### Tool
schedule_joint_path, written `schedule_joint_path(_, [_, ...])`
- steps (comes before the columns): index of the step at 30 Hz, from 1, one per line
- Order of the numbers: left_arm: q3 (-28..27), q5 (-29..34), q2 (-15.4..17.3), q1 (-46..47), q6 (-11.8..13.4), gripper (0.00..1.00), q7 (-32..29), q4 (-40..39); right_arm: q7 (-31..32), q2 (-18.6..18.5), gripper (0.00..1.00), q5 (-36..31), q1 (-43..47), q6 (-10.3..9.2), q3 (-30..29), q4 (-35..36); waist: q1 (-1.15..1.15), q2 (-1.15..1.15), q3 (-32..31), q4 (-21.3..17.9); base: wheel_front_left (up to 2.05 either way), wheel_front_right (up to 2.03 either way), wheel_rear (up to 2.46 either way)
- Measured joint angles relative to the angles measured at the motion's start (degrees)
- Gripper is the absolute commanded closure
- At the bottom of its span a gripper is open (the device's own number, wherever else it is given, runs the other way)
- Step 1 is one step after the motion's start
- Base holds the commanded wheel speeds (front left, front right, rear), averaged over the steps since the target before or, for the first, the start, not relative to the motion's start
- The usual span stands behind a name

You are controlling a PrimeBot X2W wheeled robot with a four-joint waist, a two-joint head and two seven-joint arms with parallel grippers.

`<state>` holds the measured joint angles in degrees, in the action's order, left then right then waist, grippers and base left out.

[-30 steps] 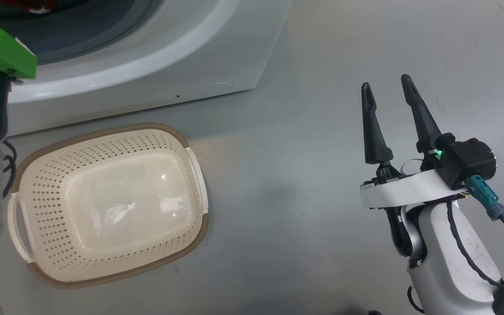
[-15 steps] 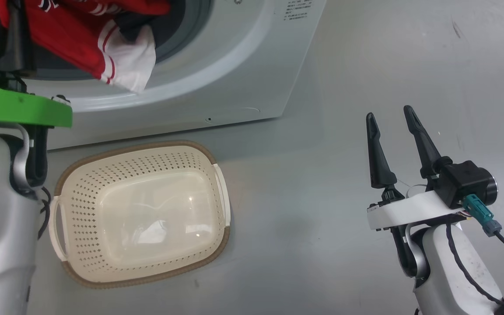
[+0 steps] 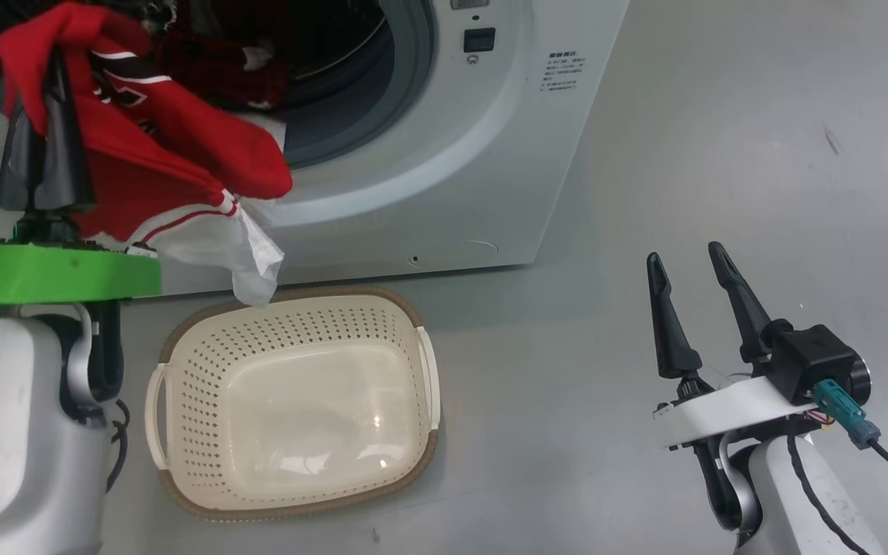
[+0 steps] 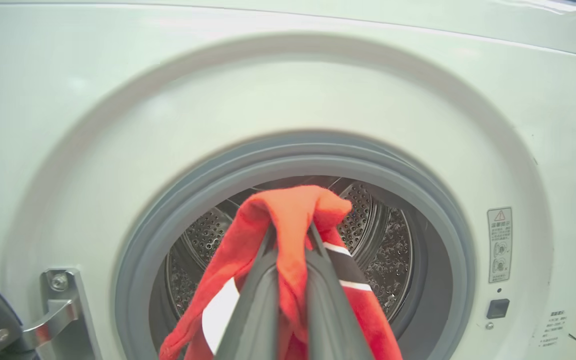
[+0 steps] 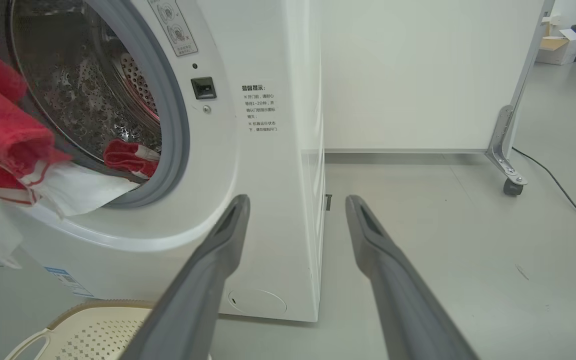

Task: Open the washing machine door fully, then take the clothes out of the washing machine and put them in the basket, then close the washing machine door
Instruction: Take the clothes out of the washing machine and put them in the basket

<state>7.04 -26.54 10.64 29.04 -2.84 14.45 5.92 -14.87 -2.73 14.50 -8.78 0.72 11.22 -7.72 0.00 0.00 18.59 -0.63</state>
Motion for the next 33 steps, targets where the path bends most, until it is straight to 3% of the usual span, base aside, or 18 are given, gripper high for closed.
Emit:
schedule_joint_path(9, [-0.4,1.4,-1.7,-7.0,1.5,1.0,0.0,-6.8,0.0,0.0,0.0,0.0,1.4,0.4,-0.5,0.1,0.0,0.0,-2.5,2.1,0.0,0.0,0.0])
schedule_joint_path(15, [0.6,1.7,-2.5,-13.0,2.0,1.0,0.0,-7.1,0.0,0.0,0.0,0.0,1.4,0.77,-0.3,0.4,0.0,0.0,-2.1,2.7,0.0,0.0,0.0])
schedule_joint_path(26, [4.4,-0.4,-4.7,-19.8,1.8,1.0,-0.9,-0.6,0.0,0.0,0.0,0.1,1.0,1.24,0.7,1.5,0.0,0.0,0.1,2.1,0.0,0.0,0.0])
schedule_joint_path(33, [6.5,-1.1,-4.9,-20.2,0.0,1.0,-3.9,6.6,0.0,0.0,0.0,0.6,-0.7,1.23,1.4,3.1,0.0,0.0,2.9,0.8,0.0,0.0,0.0])
